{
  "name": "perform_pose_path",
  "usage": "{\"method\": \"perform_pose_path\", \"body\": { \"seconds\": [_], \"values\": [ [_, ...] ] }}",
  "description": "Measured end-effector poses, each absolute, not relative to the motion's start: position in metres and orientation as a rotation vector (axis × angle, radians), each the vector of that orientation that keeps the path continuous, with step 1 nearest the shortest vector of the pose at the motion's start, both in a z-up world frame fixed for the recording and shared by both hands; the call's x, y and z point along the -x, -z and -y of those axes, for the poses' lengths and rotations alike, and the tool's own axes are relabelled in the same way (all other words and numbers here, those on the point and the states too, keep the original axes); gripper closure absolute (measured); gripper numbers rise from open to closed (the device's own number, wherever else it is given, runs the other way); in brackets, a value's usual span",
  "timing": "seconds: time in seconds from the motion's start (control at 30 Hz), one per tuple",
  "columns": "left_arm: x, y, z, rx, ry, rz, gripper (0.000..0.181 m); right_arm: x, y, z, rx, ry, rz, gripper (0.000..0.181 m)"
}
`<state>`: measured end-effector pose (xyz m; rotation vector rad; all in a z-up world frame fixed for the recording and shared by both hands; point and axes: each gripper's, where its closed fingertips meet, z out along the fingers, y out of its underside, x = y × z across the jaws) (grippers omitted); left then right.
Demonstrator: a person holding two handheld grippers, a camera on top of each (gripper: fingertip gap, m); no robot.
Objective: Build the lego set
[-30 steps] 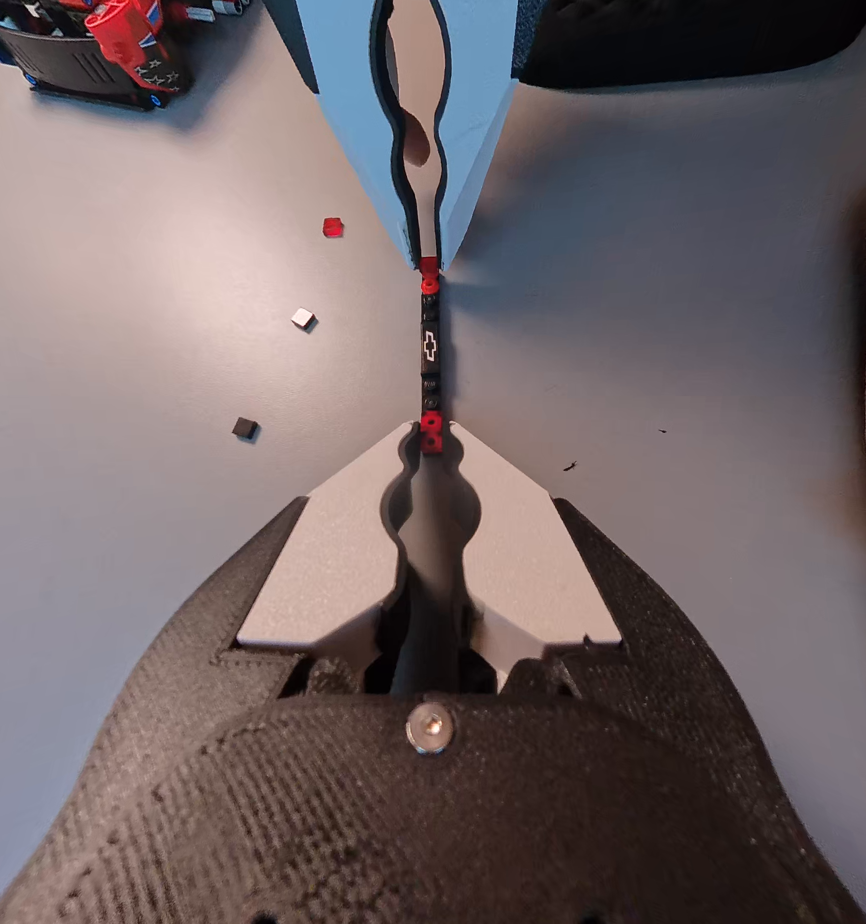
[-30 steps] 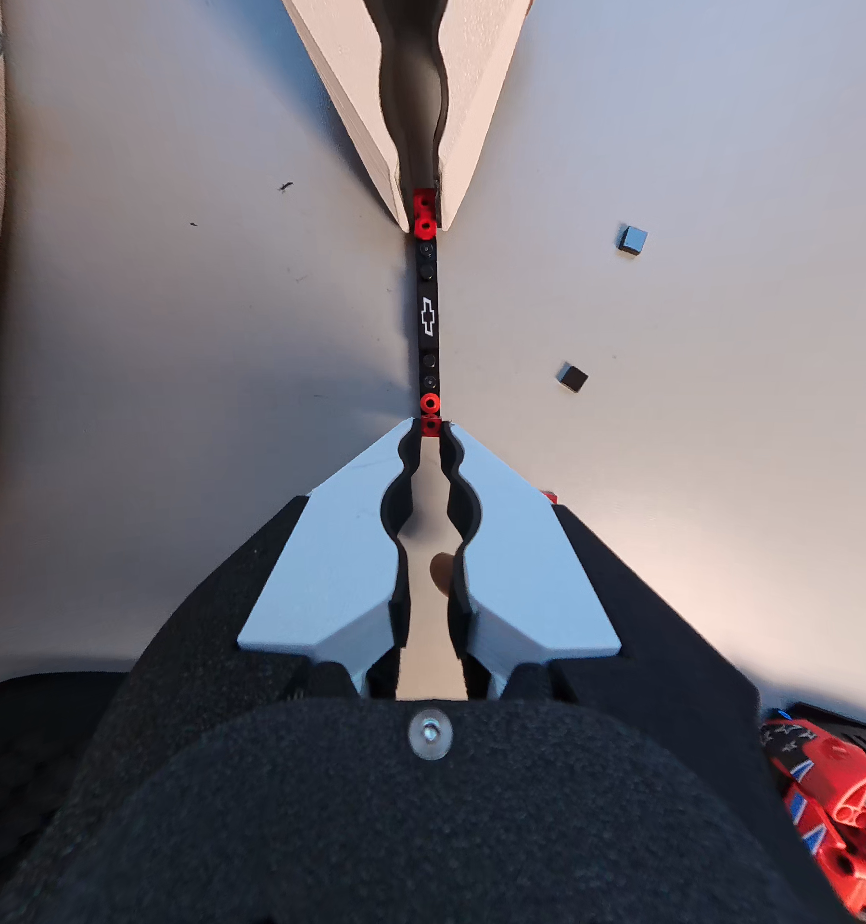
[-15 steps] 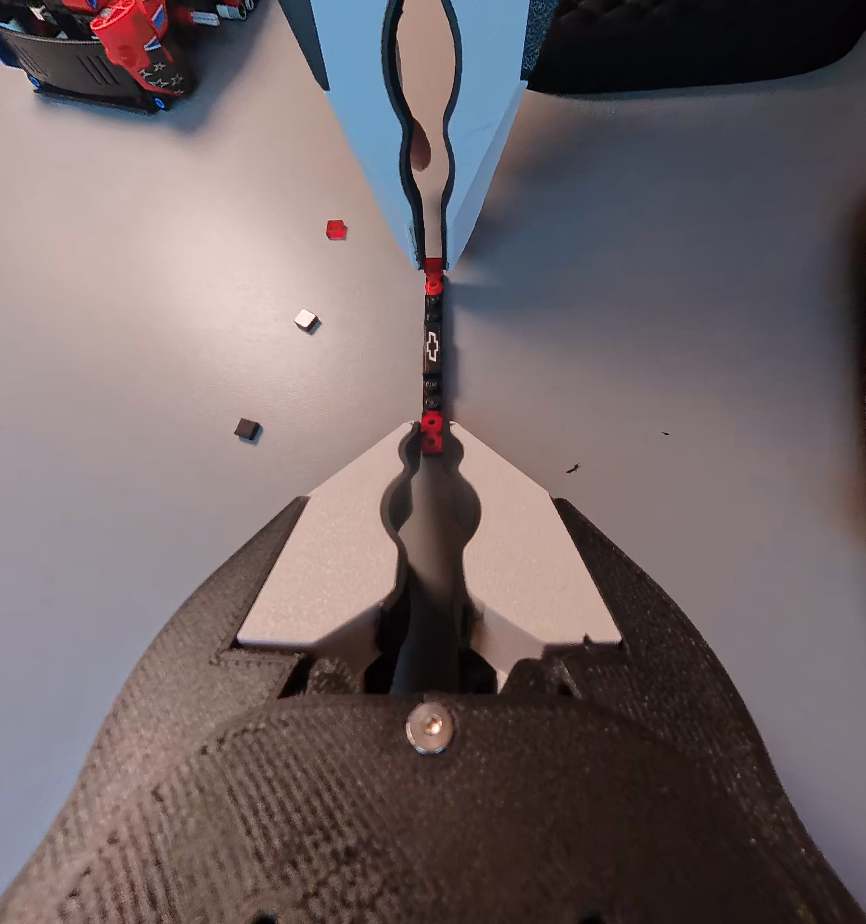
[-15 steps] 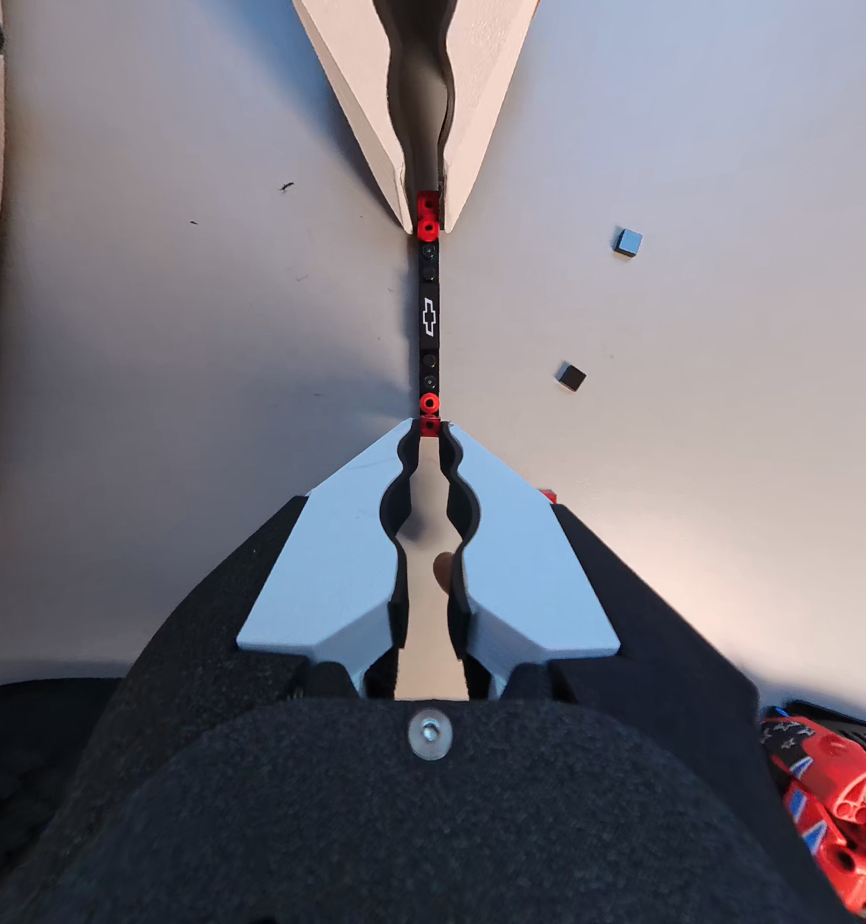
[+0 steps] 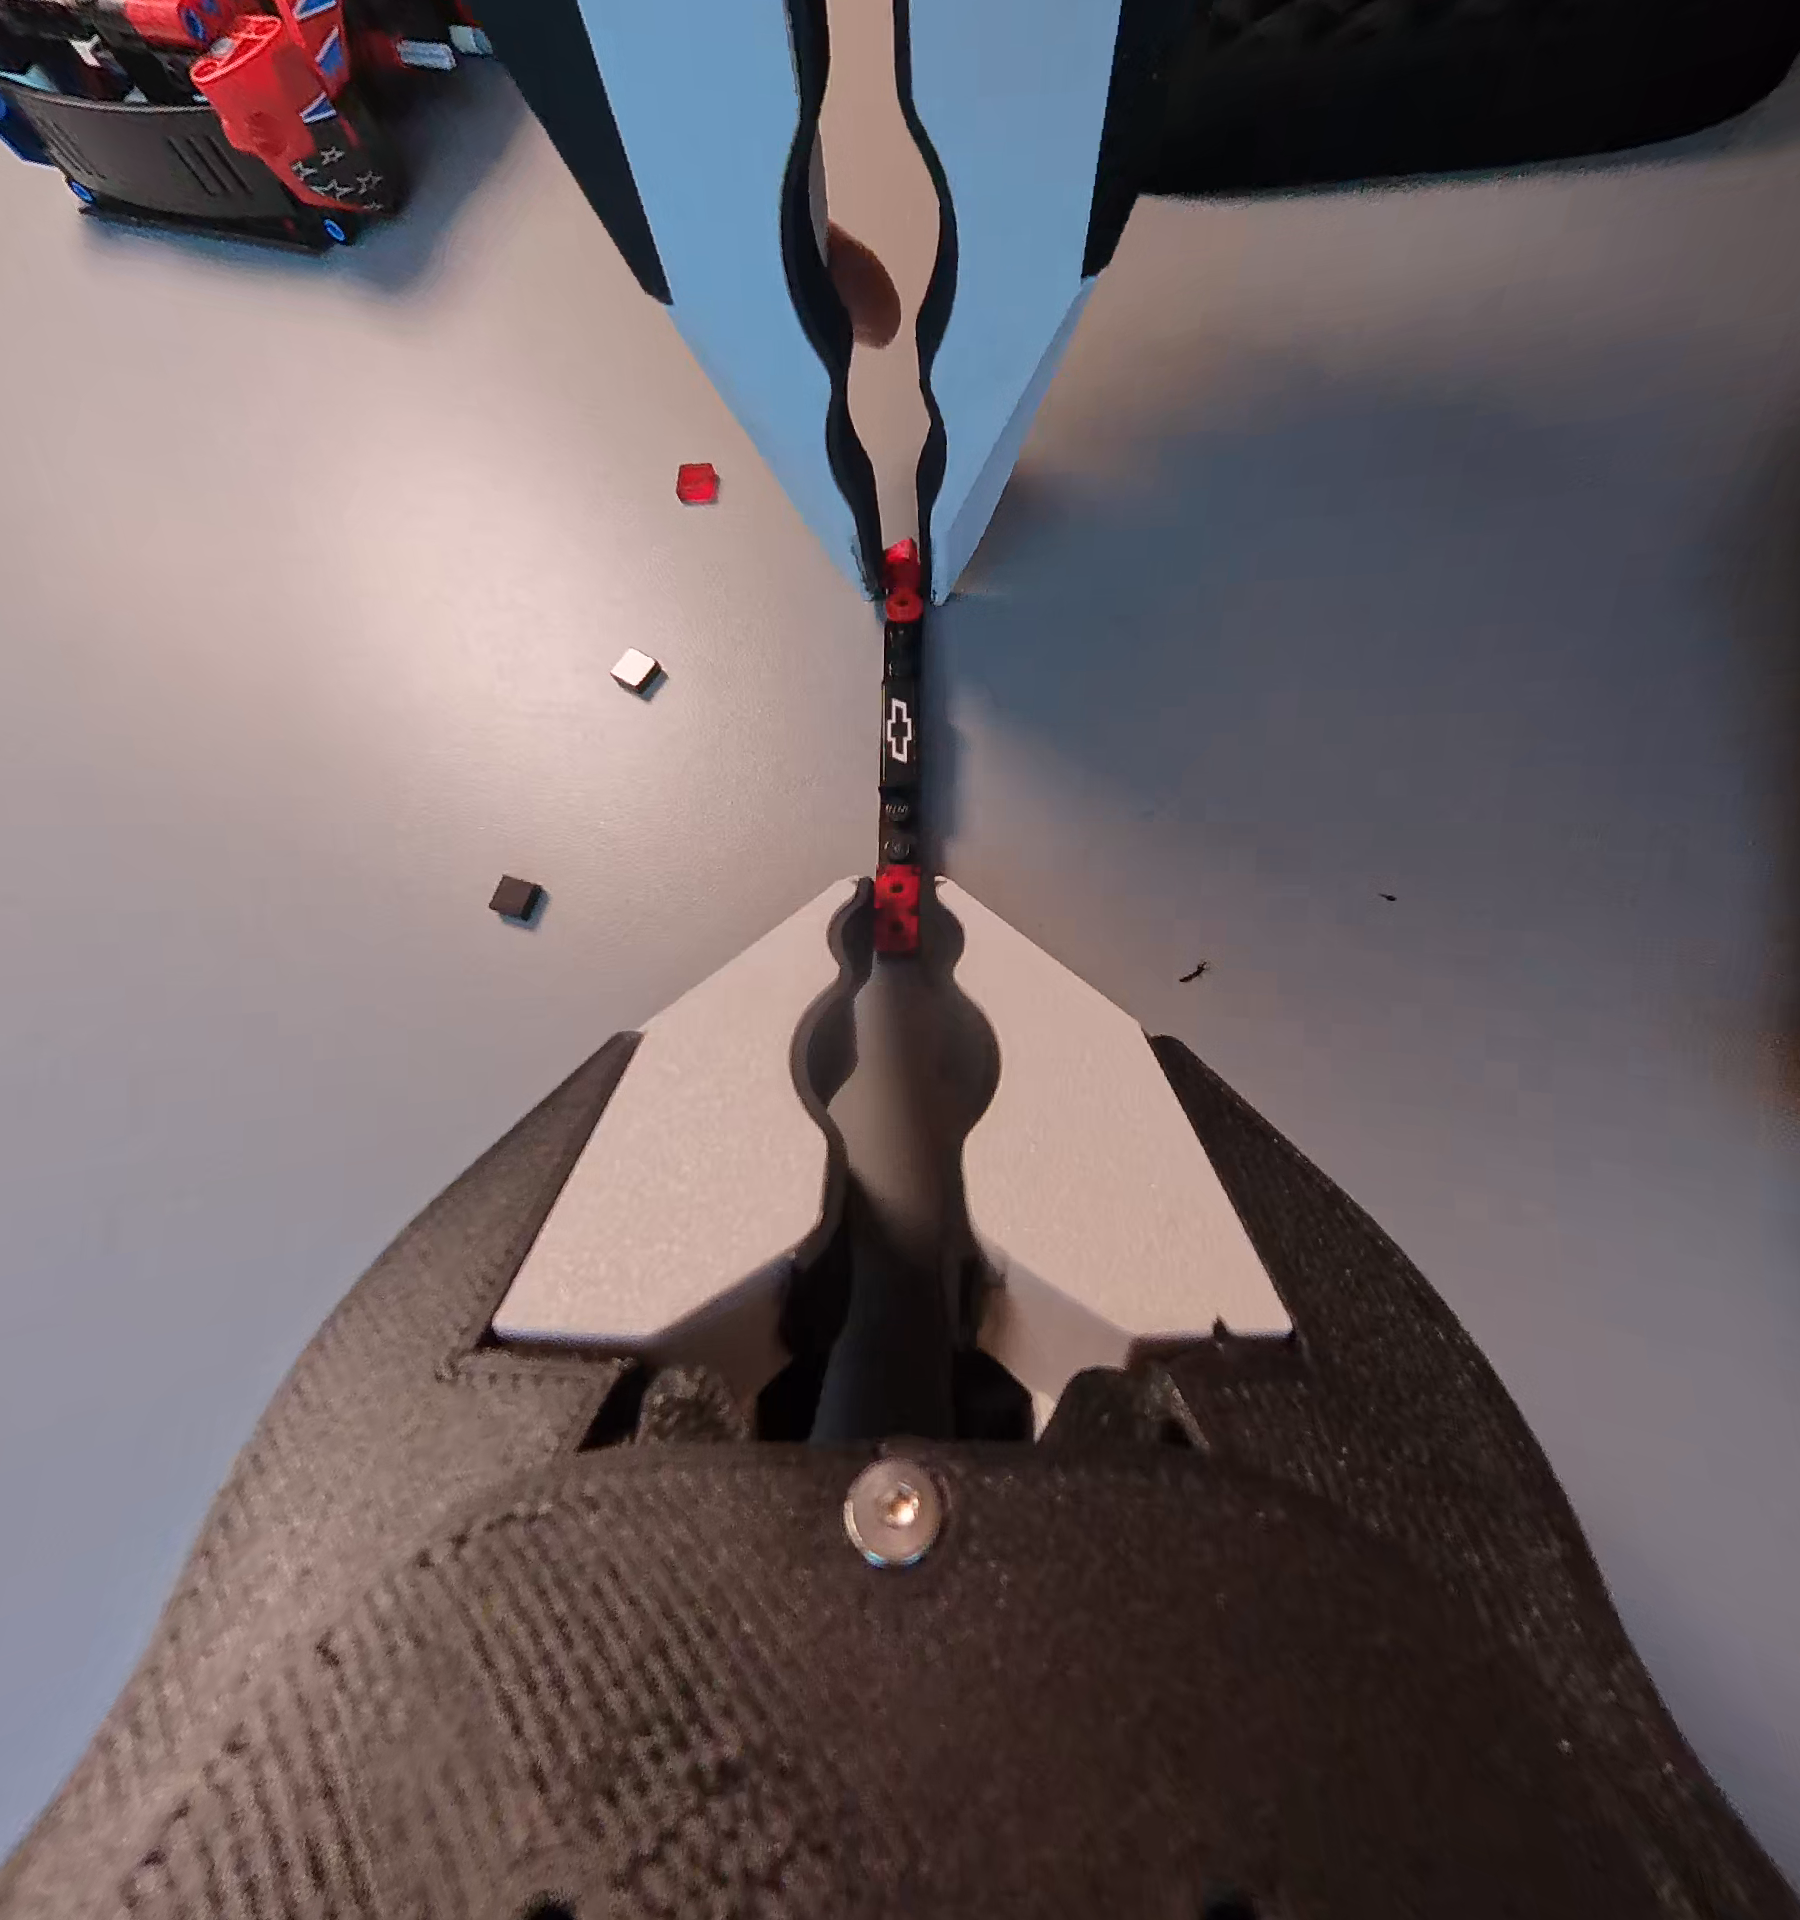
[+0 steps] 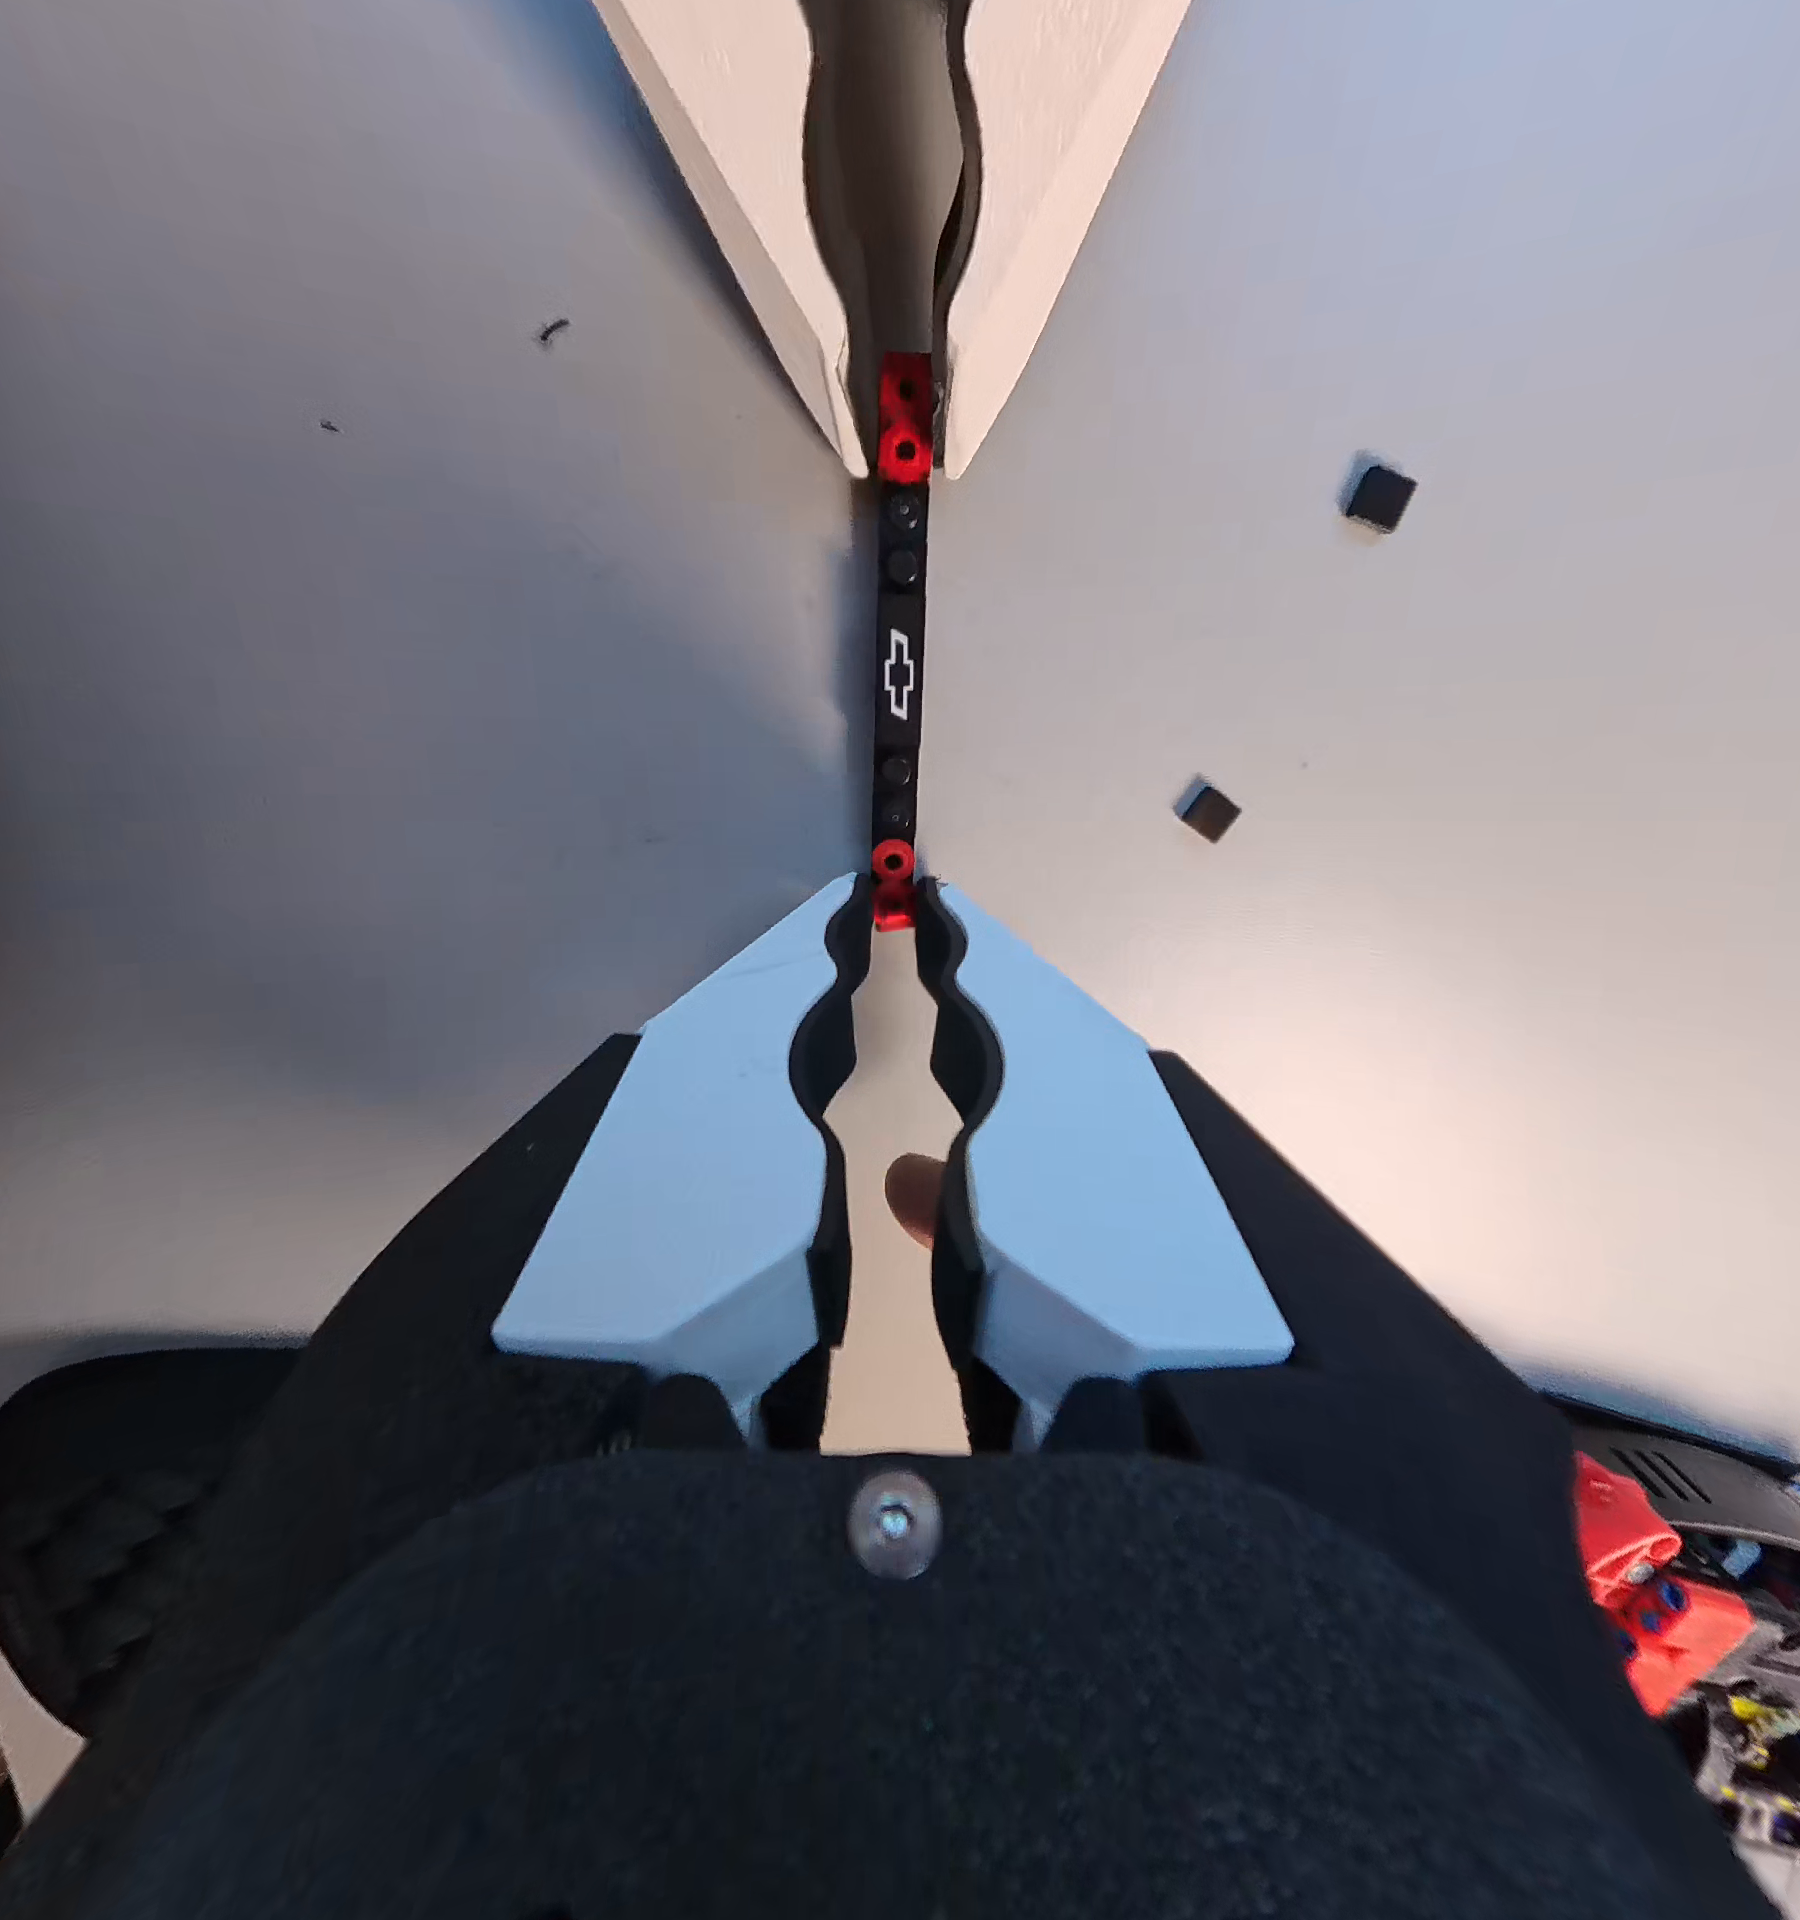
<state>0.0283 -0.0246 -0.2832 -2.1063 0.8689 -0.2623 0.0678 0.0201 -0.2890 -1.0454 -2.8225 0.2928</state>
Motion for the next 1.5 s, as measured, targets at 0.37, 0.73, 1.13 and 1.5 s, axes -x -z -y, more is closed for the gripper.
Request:
{"method": "perform_pose_path", "body": {
  "seconds": [0.37, 0.73, 1.13, 1.5],
  "values": [
    [-0.028, 0.283, 0.025, 2.115, 0.255, -0.868, 0.175, -0.066, 0.287, -0.020, 1.138, -0.421, 2.677, 0.174],
    [-0.028, 0.283, 0.025, 2.112, 0.244, -0.871, 0.175, -0.067, 0.281, -0.021, 1.187, -0.608, 2.616, 0.165],
    [-0.028, 0.283, 0.026, 2.109, 0.244, -0.876, 0.175, -0.066, 0.280, -0.019, 1.087, -0.517, 2.663, 0.176],
    [-0.029, 0.283, 0.026, 2.102, 0.287, -0.877, 0.175, -0.067, 0.281, -0.020, 0.981, -0.648, 2.737, 0.176]
  ]
}}
